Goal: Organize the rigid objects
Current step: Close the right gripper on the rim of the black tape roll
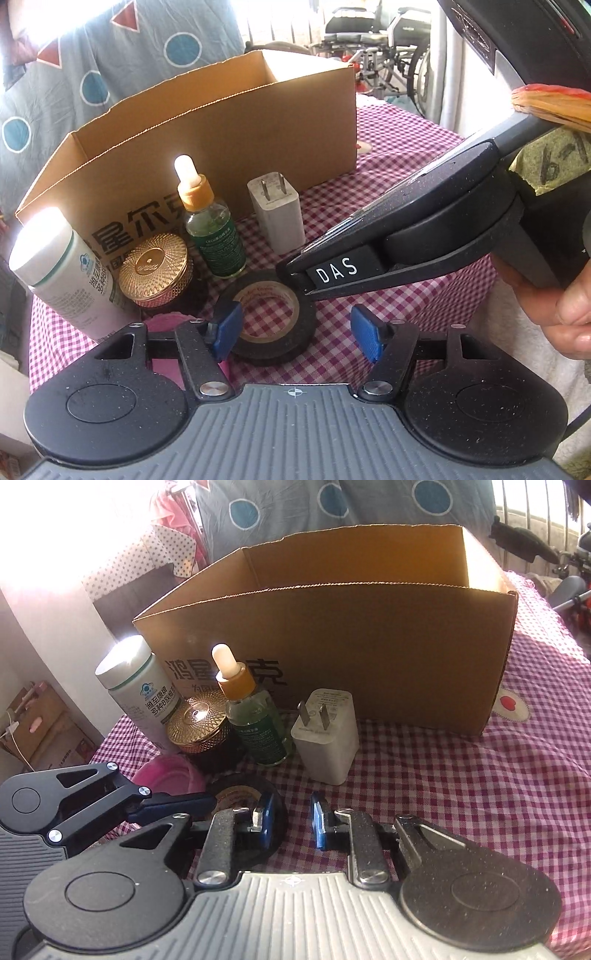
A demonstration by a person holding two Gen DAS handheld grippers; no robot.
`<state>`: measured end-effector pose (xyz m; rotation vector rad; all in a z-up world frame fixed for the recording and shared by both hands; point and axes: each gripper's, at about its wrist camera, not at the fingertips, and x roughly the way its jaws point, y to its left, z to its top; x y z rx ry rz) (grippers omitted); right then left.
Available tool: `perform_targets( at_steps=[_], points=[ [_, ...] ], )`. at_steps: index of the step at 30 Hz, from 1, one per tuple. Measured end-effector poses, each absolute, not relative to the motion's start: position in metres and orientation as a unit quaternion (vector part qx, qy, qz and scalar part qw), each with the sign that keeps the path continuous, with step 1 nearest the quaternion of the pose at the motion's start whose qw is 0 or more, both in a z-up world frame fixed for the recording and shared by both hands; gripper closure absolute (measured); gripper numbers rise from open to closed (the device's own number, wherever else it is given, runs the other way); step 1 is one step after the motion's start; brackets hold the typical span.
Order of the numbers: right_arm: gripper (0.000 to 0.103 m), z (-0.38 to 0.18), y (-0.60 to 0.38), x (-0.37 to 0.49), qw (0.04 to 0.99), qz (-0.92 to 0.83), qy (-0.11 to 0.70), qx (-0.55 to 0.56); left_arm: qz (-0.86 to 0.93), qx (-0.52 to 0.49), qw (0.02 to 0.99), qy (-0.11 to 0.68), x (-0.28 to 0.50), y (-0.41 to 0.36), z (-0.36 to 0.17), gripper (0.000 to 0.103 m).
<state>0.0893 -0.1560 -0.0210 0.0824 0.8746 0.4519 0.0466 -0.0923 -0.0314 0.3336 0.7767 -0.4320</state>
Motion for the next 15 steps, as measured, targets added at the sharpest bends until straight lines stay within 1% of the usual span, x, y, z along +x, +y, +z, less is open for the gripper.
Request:
perform_targets(
  at_steps=[8, 11, 15],
  points=[
    [0.080, -0.020, -0.165, 0.084, 0.885, 0.204, 0.417, 0.037, -0.210, 0.161, 0.890, 0.372, 0.047, -0.095, -0.031, 0.037],
    [0.083, -0.025, -0.168, 0.081, 0.894, 0.168, 0.415, 0.005, -0.211, 0.159, 0.891, 0.370, 0.047, -0.093, -0.032, 0.037],
    [0.082, -0.025, -0.187, 0.080, 0.890, 0.167, 0.422, 0.047, -0.210, 0.159, 0.892, 0.366, 0.047, -0.093, -0.032, 0.037]
  ],
)
